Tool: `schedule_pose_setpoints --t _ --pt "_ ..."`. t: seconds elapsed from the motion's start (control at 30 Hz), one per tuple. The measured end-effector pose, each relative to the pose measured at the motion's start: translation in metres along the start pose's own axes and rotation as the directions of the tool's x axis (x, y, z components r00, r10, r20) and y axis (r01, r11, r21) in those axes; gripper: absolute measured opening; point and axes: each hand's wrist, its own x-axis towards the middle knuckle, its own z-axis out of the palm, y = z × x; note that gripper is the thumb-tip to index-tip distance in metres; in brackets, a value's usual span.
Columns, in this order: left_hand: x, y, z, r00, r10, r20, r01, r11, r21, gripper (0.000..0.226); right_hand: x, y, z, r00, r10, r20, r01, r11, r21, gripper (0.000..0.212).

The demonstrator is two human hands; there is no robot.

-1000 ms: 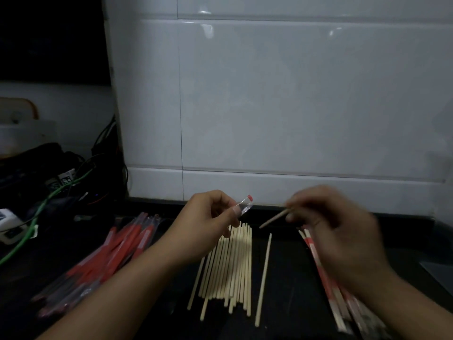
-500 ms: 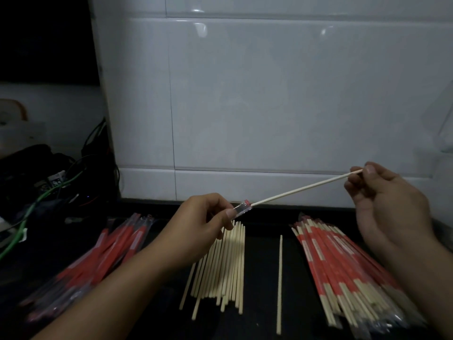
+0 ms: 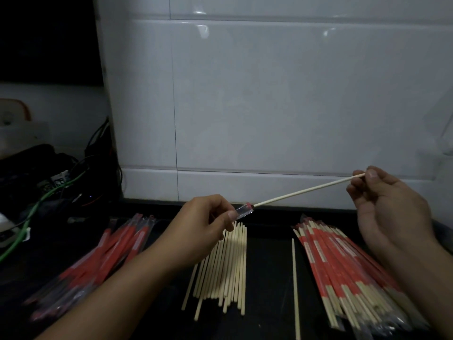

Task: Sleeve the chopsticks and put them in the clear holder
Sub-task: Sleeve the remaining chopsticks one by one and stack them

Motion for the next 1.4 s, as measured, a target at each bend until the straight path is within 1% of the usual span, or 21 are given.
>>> schedule_pose_setpoints --t 0.17,0.37,0.5,0.63,0.83,1.07,1.4 --pt "-0.0015 0.0017 0.0006 0.999 0.023 0.023 -0.023 1.0 -0.003 0.008 -0.0005 0.0035 -0.0001 1.0 0.001 0.013 -0.001 1.0 -0.007 0.016" --pt "-0.0007 0.0011 0.0009 0.999 0.029 0.016 -0.028 0.999 -0.02 0.009 -0.0029 0.0035 0.0014 1.0 0.001 0.013 0.0 1.0 -0.018 0.015" --pt "-0.0001 0.0004 0.0007 0.999 0.028 0.016 -0.028 0.999 -0.029 0.01 -0.0025 0.0031 0.0003 1.0 -0.005 -0.011 0.005 1.0 -0.012 0.016" --pt "-0.0006 0.0002 0.0006 1.0 0.025 0.017 -0.025 1.0 -0.005 0.011 -0.0001 0.0 -0.0006 1.0 -0.009 -0.018 0.01 1.0 0.011 0.017" --pt "0.0002 0.0006 0.0009 1.0 0.019 0.02 -0.019 1.0 0.004 0.013 -0.0022 0.0029 0.0018 1.0 -0.001 0.004 0.001 1.0 -0.004 0.017" --pt "-0.0008 0.0015 0.0002 0.999 0.027 0.026 -0.027 1.0 0.012 0.015 -0.0011 0.0008 0.0003 1.0 -0.001 -0.013 0.001 1.0 0.002 0.017" --pt "-0.0019 0.0024 0.0013 1.0 0.024 0.015 -0.024 1.0 -0.018 0.01 -0.0042 0.0054 0.0021 0.999 0.017 0.029 -0.017 1.0 -0.004 0.017"
